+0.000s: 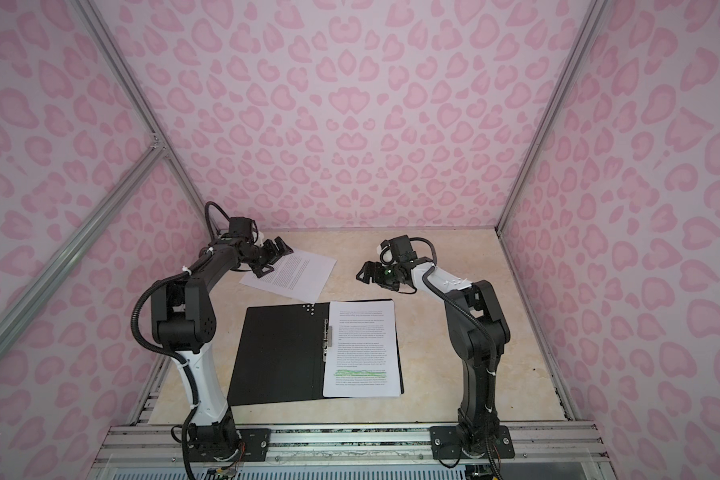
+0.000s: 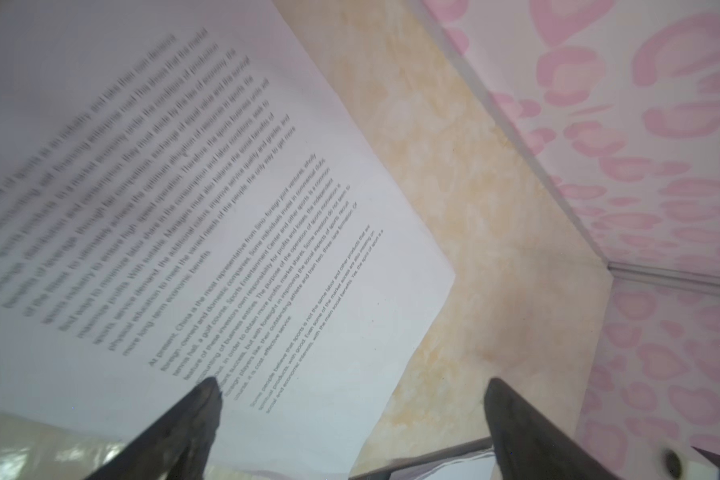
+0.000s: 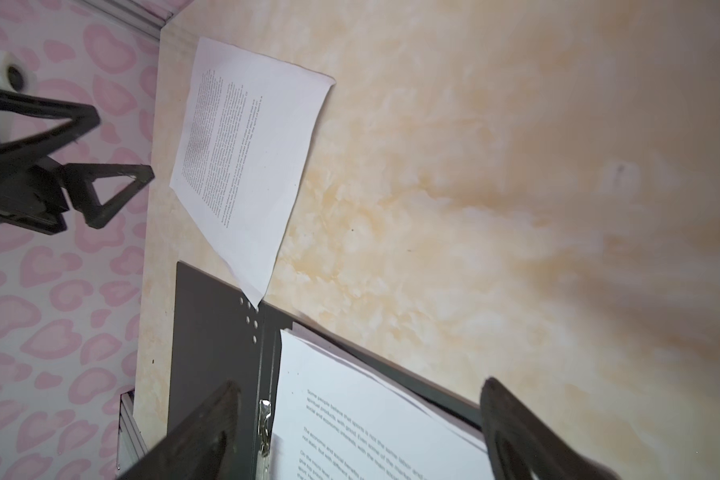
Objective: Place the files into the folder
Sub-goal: 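Reach both grippers to the loose white sheet beyond the folder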
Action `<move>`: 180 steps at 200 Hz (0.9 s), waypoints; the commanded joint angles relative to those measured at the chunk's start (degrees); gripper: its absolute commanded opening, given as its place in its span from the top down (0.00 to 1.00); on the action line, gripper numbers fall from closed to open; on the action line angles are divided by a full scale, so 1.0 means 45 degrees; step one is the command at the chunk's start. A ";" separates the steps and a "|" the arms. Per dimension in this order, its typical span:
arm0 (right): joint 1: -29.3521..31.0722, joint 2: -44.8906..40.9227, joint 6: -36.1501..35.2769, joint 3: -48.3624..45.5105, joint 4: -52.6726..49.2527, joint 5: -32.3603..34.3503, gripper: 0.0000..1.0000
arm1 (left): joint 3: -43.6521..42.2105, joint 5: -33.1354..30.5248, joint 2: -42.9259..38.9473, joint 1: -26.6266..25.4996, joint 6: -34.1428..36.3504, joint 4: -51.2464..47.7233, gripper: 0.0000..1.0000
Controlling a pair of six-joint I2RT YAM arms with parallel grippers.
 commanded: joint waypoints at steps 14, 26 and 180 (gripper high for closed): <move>0.0199 0.1424 0.0223 0.1733 -0.0497 -0.0705 0.10 | 0.1066 0.0031 0.1252 0.0531 0.0102 -0.0203 0.00; 0.0214 0.1860 0.0330 0.2205 -0.0558 -0.0817 0.10 | 0.1423 0.0018 0.1700 0.0657 0.0092 -0.0358 0.00; -0.0043 0.4397 0.1213 0.4920 -0.1342 -0.0801 0.13 | 0.3275 0.1346 0.4492 -0.0873 -0.0659 -0.1093 0.02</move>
